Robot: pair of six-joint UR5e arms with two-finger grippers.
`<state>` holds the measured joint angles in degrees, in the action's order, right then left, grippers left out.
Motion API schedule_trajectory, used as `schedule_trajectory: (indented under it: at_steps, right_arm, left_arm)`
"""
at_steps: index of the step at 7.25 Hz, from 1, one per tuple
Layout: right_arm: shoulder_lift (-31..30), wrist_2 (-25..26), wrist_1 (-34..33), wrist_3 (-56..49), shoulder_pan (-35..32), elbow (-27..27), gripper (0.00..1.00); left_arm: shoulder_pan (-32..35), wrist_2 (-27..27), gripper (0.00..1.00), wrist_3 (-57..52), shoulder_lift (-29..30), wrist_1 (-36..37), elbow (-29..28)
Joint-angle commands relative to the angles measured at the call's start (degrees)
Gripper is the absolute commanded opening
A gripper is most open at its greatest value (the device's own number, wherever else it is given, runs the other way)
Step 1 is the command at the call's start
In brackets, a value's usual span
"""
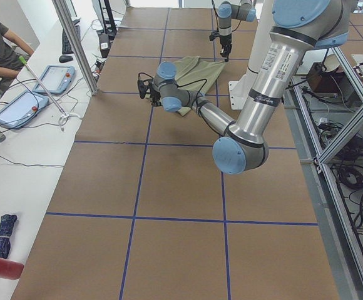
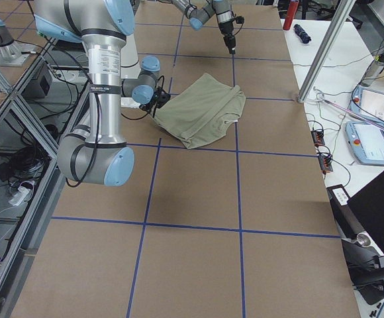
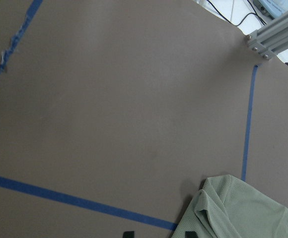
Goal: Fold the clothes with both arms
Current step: 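Grasp the shirt edge with the right gripper and rotate the shirt toward the robot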
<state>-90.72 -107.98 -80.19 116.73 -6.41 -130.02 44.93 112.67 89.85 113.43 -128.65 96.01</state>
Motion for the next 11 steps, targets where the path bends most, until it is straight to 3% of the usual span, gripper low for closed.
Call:
schedule_trajectory:
  at_steps: [1,2,3,4,6,11]
  right_arm:
    - [-0.2,-1.0,-0.2,0.4,5.3,-1.5,0.00]
    - [-0.1,-0.9,-0.2,0.4,5.6,-1.8,0.42]
    - [-0.1,-0.4,-0.3,3.4,3.5,-3.2,0.99]
    - [0.4,-0.6,-0.3,3.9,-3.7,-3.7,1.00]
    - [5.8,-1.1,-0.4,3.2,-15.3,-2.4,1.00]
    - [6.0,-1.0,-0.4,1.6,-17.9,-0.3,1.00]
  left_arm:
    - [-4.5,1.6,0.53,5.6,-1.5,0.1,2.3]
    - [-7.9,1.1,0.60,8.5,-1.5,0.1,2.6]
    - [-10.3,1.0,0.65,10.1,-2.8,1.3,4.0]
    - [-12.9,0.2,0.66,10.4,-4.1,4.0,5.8]
    - [-19.1,-7.3,0.65,10.4,-3.7,6.8,4.7]
    - [-20.3,-7.6,0.61,10.3,-3.6,6.8,4.2]
